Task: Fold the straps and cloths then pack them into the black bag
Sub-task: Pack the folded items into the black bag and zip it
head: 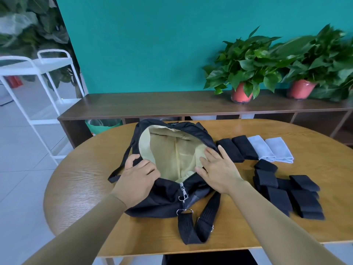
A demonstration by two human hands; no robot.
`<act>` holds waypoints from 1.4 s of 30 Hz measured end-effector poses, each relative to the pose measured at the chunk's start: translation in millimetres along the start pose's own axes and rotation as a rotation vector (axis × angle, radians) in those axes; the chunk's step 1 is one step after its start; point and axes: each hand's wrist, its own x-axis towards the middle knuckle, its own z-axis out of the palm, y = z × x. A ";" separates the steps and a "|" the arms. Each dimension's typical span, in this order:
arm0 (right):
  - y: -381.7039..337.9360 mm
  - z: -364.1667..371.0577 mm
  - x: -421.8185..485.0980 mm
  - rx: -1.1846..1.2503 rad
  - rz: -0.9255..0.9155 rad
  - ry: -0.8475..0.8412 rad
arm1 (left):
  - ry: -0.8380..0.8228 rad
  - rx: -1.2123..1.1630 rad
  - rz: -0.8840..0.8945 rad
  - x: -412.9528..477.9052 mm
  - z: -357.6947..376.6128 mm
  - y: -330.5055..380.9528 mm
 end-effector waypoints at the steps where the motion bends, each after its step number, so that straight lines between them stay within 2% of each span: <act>1: -1.4 -4.6 -0.5 0.010 -0.015 0.021 | 0.001 -0.022 0.000 1.8 -2.8 -0.1; 6: -2.2 -16.1 12.9 0.049 -0.137 0.362 | 0.078 -0.180 -0.094 23.3 -17.4 -12.0; 8: 1.0 -23.8 28.8 0.021 -0.157 0.432 | 0.044 -0.184 -0.159 40.1 -21.1 -21.9; 9: 1.5 -31.5 37.1 -0.012 -0.159 0.412 | -0.007 -0.185 -0.192 51.3 -23.1 -25.9; 11: 2.2 -44.1 53.0 -0.099 -0.152 0.295 | -0.209 -0.190 -0.264 75.8 -26.5 -30.9; 14: 7.2 -46.6 76.5 -0.205 -0.135 0.111 | -0.691 -0.085 -0.336 103.2 -27.5 -32.3; 16: 8.6 -41.7 89.5 -0.268 -0.130 0.020 | -0.955 0.031 -0.340 109.1 -22.1 -32.1; 18: 10.1 -35.5 97.4 -0.346 -0.099 -0.049 | -1.098 0.155 -0.339 107.0 -15.7 -34.2; 20: 14.5 -29.2 101.0 -0.402 -0.053 -0.085 | -1.145 0.231 -0.336 103.8 -10.6 -38.8; 24: 20.6 -21.6 101.2 -0.373 -0.011 -0.095 | -1.088 0.247 -0.289 94.8 -3.1 -44.8; 27: 15.6 -23.7 94.0 -0.249 -0.035 -0.059 | -0.879 0.181 -0.265 83.1 -0.7 -42.2; 30: 4.9 -30.8 74.4 -0.099 -0.071 -0.002 | -0.642 0.014 -0.279 70.3 -5.4 -39.5; 33: -13.1 -35.7 39.9 0.034 -0.142 0.077 | -0.495 -0.113 -0.286 53.9 -13.2 -34.8; 36: -27.7 -27.1 10.7 0.083 -0.208 0.086 | -0.481 -0.186 -0.234 37.9 -16.5 -24.6; 42: -16.1 -6.5 -2.1 -0.013 -0.167 0.064 | -0.479 -0.186 -0.205 26.4 -24.0 -0.8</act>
